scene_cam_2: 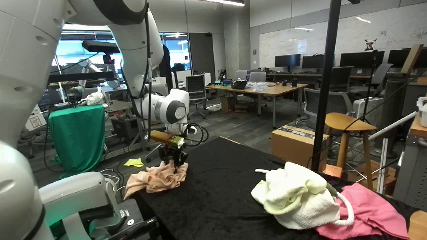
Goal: One by one, move every item on the table to the right back of the table.
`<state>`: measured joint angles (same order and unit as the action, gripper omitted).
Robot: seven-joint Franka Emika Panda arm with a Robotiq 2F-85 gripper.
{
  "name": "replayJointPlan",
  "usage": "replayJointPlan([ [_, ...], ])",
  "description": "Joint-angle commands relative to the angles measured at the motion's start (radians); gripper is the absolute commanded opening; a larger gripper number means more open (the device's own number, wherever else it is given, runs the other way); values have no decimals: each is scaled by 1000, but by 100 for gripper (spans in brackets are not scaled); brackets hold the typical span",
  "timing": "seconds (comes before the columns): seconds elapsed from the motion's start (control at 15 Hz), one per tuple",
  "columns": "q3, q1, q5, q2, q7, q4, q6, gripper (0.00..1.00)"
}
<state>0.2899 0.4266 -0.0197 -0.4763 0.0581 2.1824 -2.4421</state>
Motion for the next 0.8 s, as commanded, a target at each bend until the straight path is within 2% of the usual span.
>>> replayJointPlan([
  [0.0, 21, -19, -26, 16, 9, 7, 7, 13],
  [0.2, 29, -36, -46, 52, -1, 29, -4, 8],
  [0.47, 25, -61, -79, 146, 13, 88, -73, 14],
  [0.73, -7, -93, -91, 276, 82, 154, -183, 13],
])
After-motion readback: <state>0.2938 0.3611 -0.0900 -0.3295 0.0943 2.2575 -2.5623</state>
